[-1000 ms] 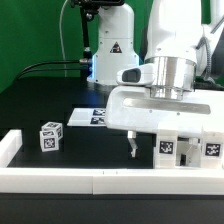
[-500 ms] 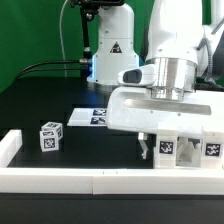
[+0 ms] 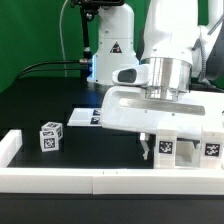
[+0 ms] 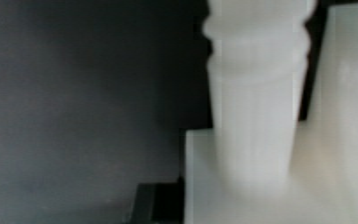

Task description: Assemble chair

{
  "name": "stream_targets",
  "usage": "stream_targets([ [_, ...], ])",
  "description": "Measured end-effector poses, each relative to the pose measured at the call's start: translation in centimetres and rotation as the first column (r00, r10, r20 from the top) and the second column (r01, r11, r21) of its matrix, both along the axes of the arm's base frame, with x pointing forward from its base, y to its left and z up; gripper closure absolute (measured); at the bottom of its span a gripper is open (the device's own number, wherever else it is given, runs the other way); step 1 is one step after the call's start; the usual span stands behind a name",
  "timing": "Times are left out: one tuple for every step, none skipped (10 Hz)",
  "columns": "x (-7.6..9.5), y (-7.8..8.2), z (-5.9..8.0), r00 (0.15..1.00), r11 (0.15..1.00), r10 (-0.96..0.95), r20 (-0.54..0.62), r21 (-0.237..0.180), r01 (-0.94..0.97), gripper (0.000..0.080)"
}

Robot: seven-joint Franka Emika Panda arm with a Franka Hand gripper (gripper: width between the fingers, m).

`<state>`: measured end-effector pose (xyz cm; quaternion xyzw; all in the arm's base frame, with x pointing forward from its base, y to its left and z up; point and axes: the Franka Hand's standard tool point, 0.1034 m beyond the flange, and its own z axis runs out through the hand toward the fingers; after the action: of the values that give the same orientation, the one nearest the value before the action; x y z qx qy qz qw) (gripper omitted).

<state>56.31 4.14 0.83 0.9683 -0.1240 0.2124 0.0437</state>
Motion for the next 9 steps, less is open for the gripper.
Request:
stream_targets([
  [0.0,0.0,0.0,1.000,1.000,0.001,0.000,-0.001,-0.001,0.0746],
  [-0.1,-0.2,0.1,0.999,0.999,0.031,-0.007,-0.013,-0.031,0.0746],
  [-0.6,-1.2,1.1,0.997,0.997,0.070,-0.020,-0.028,-0.071,0.0770],
  [-1.4,-2.4,2.1,0.996,0.996,0.085,-0.033,-0.028,-0.086,0.0770],
  [-1.9,-3.2,3.1,0.994,0.995,0.094,-0.049,-0.019,-0.095,0.0770],
  [-2.4,-3.0,4.5,0.990,0.996,0.089,-0.109,0.033,-0.086,0.0770],
  [-2.4,-2.6,6.3,0.983,0.993,0.084,-0.162,0.090,-0.070,0.0770],
  [-2.0,-2.8,7.1,0.981,0.992,0.073,-0.179,0.111,-0.054,0.0770],
  [-2.5,-2.6,6.5,0.968,0.990,0.078,-0.237,0.133,-0.047,0.0770],
])
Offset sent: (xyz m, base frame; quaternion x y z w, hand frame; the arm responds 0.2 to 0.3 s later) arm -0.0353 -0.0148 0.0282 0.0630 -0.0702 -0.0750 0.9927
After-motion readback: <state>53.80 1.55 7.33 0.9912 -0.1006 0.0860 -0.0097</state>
